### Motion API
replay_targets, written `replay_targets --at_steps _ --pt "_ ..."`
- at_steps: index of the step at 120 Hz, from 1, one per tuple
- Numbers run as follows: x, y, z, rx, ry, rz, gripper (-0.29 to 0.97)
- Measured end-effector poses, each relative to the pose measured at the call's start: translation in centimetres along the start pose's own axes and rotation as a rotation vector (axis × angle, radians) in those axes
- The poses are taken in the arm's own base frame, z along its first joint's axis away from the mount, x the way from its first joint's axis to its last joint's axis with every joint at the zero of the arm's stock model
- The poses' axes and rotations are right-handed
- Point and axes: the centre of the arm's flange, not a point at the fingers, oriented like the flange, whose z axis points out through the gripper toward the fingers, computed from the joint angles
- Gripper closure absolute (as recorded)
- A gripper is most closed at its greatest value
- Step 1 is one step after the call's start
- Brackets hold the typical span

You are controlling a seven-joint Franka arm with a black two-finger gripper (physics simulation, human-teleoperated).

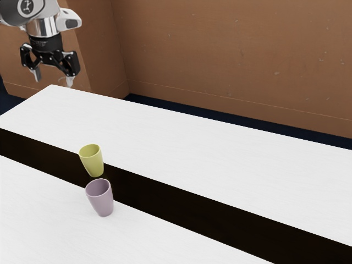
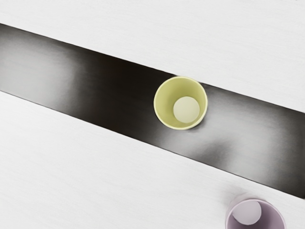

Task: Place the left cup onto the right cup

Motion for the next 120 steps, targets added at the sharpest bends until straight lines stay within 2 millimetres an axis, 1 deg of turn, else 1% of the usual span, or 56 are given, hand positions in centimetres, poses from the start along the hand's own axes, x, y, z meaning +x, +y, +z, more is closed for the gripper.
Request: replay_targets --at_steps 15,26,53,73,89,100,107,120 --pt "0.1 0.2 0.0 0.0 0.002 0.018 0.0" --pt "0.2 0.2 0.5 0.002 -0.005 0.028 0.0" --pt "0.4 -0.6 0.8 0.002 -0.01 0.031 0.0" --pt "0.3 -0.3 1.6 0.005 -0.029 0.049 0.0" --pt "0.6 0.3 3.4 0.007 -0.067 0.065 0.0" --pt "0.7 0.7 5.5 -0.001 -0.11 0.071 0.0" --pt "0.8 0.5 6.8 -0.012 -0.138 0.063 0.0" --pt "1.0 -0.6 9.3 -0.022 -0.189 0.039 0.0"
